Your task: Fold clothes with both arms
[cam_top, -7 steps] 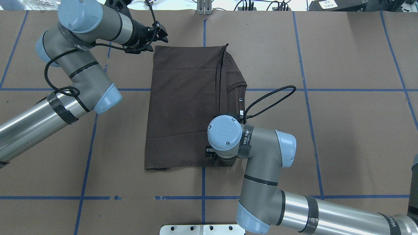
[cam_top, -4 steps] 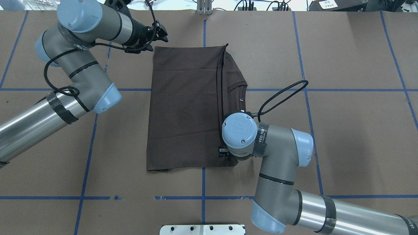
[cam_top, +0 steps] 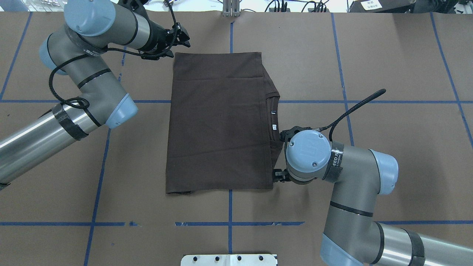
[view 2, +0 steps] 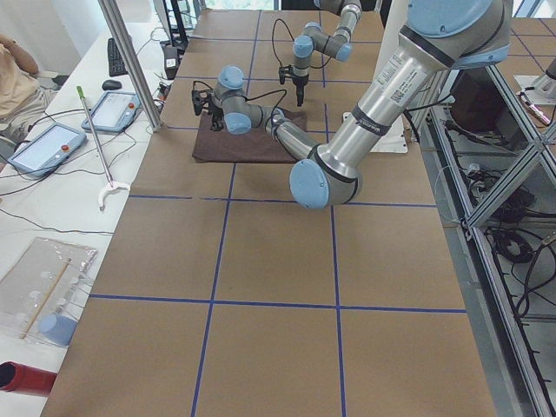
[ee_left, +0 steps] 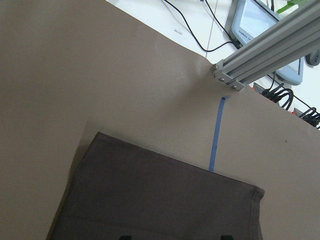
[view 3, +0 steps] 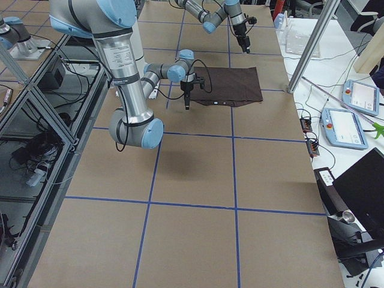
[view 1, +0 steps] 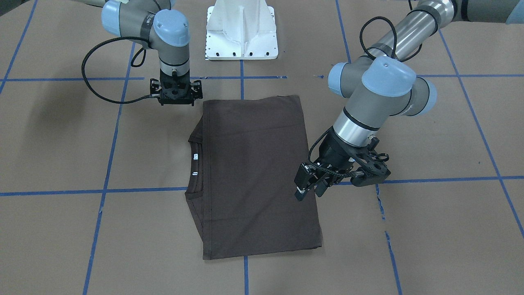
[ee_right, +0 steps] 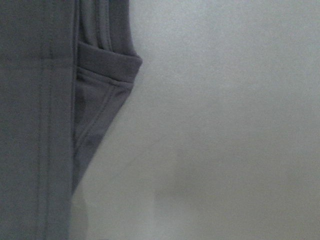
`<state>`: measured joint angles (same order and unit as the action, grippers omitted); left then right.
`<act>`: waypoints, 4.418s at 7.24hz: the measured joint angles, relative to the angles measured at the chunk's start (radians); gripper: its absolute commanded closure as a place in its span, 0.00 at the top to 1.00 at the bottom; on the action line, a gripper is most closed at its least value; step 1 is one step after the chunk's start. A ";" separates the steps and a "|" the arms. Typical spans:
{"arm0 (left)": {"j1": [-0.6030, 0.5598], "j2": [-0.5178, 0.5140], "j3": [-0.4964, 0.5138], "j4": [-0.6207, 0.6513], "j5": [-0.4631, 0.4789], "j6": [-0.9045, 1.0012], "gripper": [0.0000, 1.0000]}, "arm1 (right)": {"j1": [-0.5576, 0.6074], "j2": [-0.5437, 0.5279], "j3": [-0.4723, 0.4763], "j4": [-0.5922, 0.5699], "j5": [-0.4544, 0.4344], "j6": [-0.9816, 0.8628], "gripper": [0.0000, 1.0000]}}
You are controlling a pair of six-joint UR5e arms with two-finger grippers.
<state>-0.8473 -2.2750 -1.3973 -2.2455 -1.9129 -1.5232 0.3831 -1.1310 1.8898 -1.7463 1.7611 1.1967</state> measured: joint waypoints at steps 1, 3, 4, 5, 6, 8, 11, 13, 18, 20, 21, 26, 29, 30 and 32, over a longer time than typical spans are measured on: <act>-0.004 0.001 -0.022 0.014 0.000 0.000 0.64 | -0.009 0.021 0.004 0.006 -0.004 0.096 0.99; -0.022 0.030 -0.082 0.029 -0.002 0.002 0.64 | -0.039 0.036 -0.017 0.127 -0.025 0.448 0.81; -0.026 0.047 -0.103 0.031 -0.002 0.003 0.64 | -0.051 0.037 -0.045 0.202 -0.045 0.604 0.78; -0.028 0.055 -0.112 0.032 -0.002 0.003 0.64 | -0.057 0.039 -0.067 0.241 -0.061 0.698 0.78; -0.028 0.058 -0.115 0.032 -0.001 0.002 0.64 | -0.056 0.041 -0.080 0.264 -0.070 0.753 0.78; -0.028 0.064 -0.119 0.032 0.000 0.002 0.64 | -0.049 0.052 -0.109 0.319 -0.075 0.814 0.73; -0.029 0.068 -0.123 0.032 0.000 0.001 0.64 | -0.047 0.068 -0.147 0.340 -0.073 0.839 0.54; -0.029 0.069 -0.129 0.040 0.000 0.001 0.64 | -0.048 0.071 -0.155 0.341 -0.071 0.840 0.00; -0.028 0.078 -0.158 0.071 0.000 0.000 0.64 | -0.042 0.075 -0.134 0.340 -0.036 0.813 0.00; 0.013 0.219 -0.325 0.083 0.001 -0.051 0.65 | -0.034 0.062 -0.076 0.335 -0.018 0.809 0.00; 0.087 0.331 -0.451 0.088 0.031 -0.131 0.65 | -0.032 0.048 -0.041 0.333 -0.016 0.809 0.00; 0.504 0.502 -0.552 0.139 0.331 -0.373 0.66 | -0.035 -0.002 0.036 0.334 0.001 0.810 0.00; 0.585 0.438 -0.516 0.243 0.358 -0.385 0.64 | -0.040 0.001 0.035 0.336 0.001 0.810 0.00; 0.595 0.433 -0.513 0.262 0.359 -0.385 0.64 | -0.040 0.001 0.036 0.336 0.001 0.810 0.00; 0.604 0.426 -0.519 0.328 0.358 -0.383 0.61 | -0.040 0.001 0.037 0.336 0.001 0.810 0.00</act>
<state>-0.2438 -1.8490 -1.9168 -1.9177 -1.5549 -1.9066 0.3434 -1.1300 1.9264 -1.4107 1.7625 2.0064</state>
